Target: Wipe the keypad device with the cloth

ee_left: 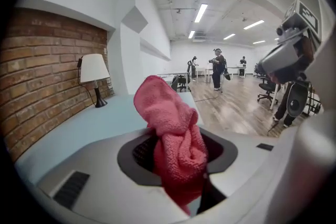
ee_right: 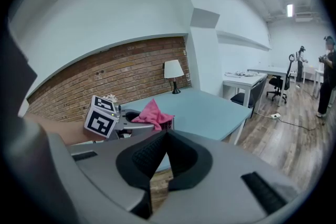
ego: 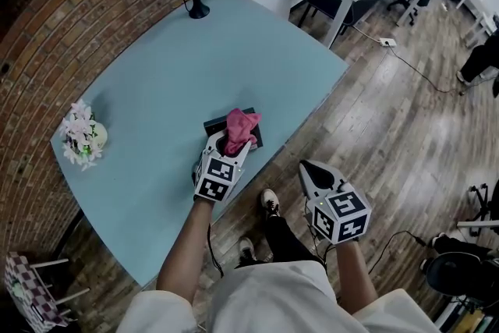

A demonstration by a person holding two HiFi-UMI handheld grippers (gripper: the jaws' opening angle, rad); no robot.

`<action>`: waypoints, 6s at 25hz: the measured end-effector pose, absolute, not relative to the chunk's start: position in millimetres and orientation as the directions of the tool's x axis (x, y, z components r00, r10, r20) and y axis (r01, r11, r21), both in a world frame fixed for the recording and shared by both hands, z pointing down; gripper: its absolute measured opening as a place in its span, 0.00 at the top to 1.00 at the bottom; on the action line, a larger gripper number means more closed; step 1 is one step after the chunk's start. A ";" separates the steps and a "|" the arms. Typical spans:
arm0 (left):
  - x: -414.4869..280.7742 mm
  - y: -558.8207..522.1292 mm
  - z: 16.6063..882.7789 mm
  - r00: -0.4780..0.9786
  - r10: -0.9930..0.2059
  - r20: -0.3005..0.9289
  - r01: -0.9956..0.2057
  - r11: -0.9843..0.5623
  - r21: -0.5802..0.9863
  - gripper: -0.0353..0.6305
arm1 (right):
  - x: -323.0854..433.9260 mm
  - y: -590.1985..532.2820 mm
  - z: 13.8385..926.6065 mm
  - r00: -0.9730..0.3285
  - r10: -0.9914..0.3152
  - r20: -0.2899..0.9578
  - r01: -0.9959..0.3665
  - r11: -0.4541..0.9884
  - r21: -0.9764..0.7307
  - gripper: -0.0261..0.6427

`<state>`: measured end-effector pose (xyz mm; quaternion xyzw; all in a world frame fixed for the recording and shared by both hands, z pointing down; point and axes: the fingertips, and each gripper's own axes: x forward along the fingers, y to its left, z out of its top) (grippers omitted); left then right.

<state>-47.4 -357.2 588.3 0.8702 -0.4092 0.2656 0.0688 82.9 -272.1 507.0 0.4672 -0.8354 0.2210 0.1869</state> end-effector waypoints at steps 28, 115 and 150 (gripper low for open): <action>-30.9 -377.0 625.0 0.500 -0.635 0.588 -0.750 -0.658 -0.073 0.64 | 82.7 -281.0 521.3 -0.492 -0.679 0.544 -0.863 0.461 -0.206 0.95; -92.0 -252.7 482.0 0.532 -0.787 0.313 -0.822 -0.568 -0.030 0.64 | 66.4 -232.8 412.2 -0.453 -0.823 0.344 -0.890 0.442 -0.115 0.95; -4.0 49.3 347.0 0.521 -0.845 0.121 -0.804 -0.534 -0.262 0.64 | 152.7 58.2 325.2 -0.503 -0.833 0.232 -0.850 0.525 0.041 0.95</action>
